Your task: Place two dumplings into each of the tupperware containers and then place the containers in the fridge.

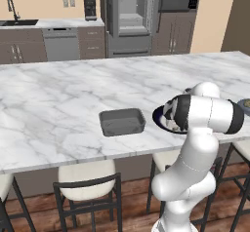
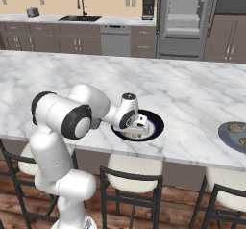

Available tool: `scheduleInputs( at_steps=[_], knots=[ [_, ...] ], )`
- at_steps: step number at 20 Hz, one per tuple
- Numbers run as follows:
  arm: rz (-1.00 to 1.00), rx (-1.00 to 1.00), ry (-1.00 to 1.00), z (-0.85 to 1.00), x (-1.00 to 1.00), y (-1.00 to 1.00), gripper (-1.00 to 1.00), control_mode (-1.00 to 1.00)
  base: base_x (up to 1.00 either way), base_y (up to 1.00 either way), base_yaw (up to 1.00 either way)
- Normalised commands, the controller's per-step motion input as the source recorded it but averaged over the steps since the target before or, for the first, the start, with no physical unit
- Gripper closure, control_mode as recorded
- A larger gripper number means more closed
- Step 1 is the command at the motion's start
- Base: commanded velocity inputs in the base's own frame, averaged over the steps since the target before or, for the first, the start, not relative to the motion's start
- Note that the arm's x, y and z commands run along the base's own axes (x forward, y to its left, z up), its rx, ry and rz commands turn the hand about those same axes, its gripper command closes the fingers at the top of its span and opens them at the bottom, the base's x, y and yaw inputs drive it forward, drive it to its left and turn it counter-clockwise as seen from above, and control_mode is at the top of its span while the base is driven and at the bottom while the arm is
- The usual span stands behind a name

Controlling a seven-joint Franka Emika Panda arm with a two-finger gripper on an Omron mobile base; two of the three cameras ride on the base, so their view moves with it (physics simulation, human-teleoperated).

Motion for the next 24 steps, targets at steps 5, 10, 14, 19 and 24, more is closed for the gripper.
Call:
scheduleInputs(
  at_steps=[5,10,14,19,24],
  knots=[
    [0.0,0.0,0.0,-0.08,0.15,-0.01,-1.0,-1.0,0.0,0.0,0.0],
    [0.0,0.0,0.03,-0.12,0.01,0.0,-1.0,-1.0,0.0,0.0,0.0],
    [0.0,0.0,0.0,-0.2,0.01,0.0,1.0,-1.0,0.0,0.0,0.0],
    [0.0,0.0,0.0,-0.07,0.0,0.0,1.0,-1.0,0.0,0.0,0.0],
    [0.0,0.0,-0.05,0.08,-0.07,0.0,1.0,-1.0,0.0,0.0,0.0]
  ],
)
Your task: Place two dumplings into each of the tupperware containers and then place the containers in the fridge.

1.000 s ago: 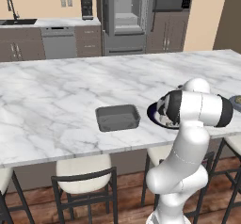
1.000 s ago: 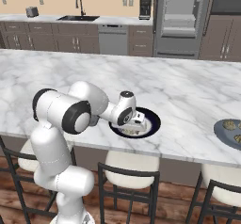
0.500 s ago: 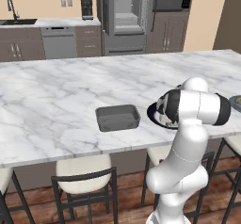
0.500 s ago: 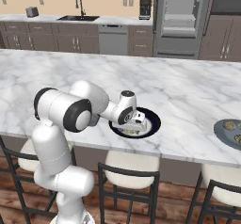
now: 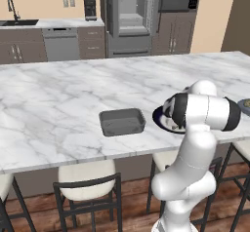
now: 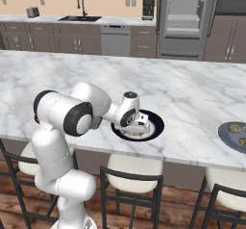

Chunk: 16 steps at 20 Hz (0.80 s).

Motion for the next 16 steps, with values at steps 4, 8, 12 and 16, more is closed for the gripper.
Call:
scheduleInputs(
  at_steps=[4,8,12,16],
  knots=[
    [-0.02,0.0,-0.15,0.47,-0.19,0.12,1.0,-1.0,0.0,0.0,0.0],
    [0.0,-0.02,-0.04,0.78,-0.19,0.38,1.0,-1.0,0.0,0.0,0.0],
    [0.0,-0.09,0.0,0.89,-0.39,0.59,1.0,-1.0,0.0,0.0,0.0],
    [0.0,-0.06,0.0,0.88,-0.43,0.77,1.0,-1.0,0.0,0.0,0.0]
  ],
)
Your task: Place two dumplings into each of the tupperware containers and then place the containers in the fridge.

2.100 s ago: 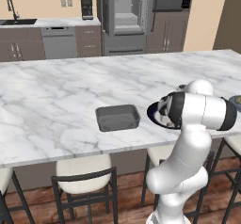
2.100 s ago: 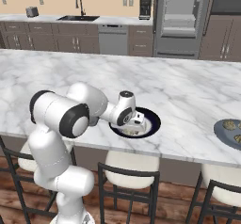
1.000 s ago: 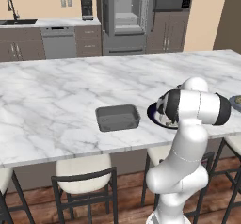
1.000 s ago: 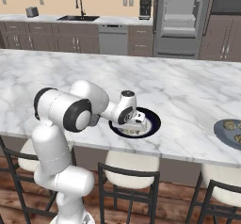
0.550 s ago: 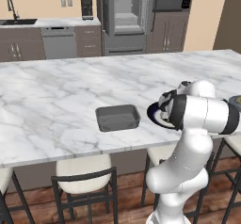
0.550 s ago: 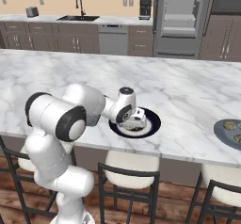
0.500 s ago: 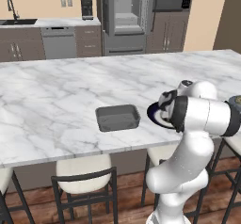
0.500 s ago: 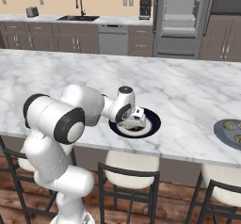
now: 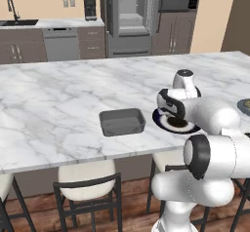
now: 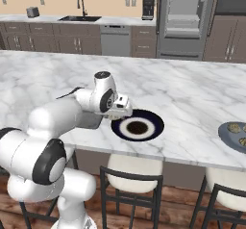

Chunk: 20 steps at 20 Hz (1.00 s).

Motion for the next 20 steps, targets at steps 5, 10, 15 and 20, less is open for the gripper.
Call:
scheduleInputs(
  at_steps=[5,10,15,20],
  knots=[
    [0.0,-0.01,0.0,0.62,-0.15,0.81,1.0,-1.0,0.0,0.0,0.0],
    [0.0,0.03,0.0,0.04,0.23,0.61,1.0,-1.0,0.0,0.0,0.0],
    [0.0,0.03,-0.01,0.0,0.15,0.67,1.0,-1.0,0.0,0.0,0.0],
    [0.0,0.05,0.0,0.0,0.06,0.66,1.0,-1.0,0.0,0.0,0.0]
  ],
)
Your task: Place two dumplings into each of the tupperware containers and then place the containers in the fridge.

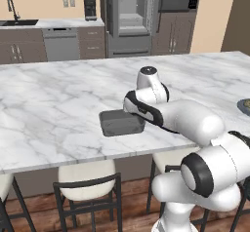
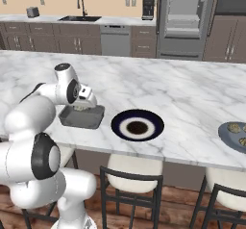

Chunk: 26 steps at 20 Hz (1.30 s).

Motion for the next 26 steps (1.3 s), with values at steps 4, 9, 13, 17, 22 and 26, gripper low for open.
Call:
scheduleInputs(
  at_steps=[4,9,13,17,22,26],
  knots=[
    [0.0,0.1,0.0,0.0,0.29,0.41,1.0,-1.0,0.0,0.0,0.0],
    [-0.02,0.06,-0.01,-0.14,0.14,0.07,1.0,-1.0,0.0,0.0,0.0],
    [-0.01,0.0,-0.03,-0.44,0.26,0.0,1.0,-1.0,0.0,0.0,0.0],
    [0.0,0.0,-0.02,-0.45,0.29,0.0,1.0,-1.0,0.0,0.0,0.0],
    [0.0,0.01,0.0,-0.35,0.27,0.0,1.0,-1.0,0.0,0.0,0.0],
    [0.0,0.01,0.0,-0.15,0.31,0.0,1.0,-1.0,0.0,0.0,0.0]
  ],
)
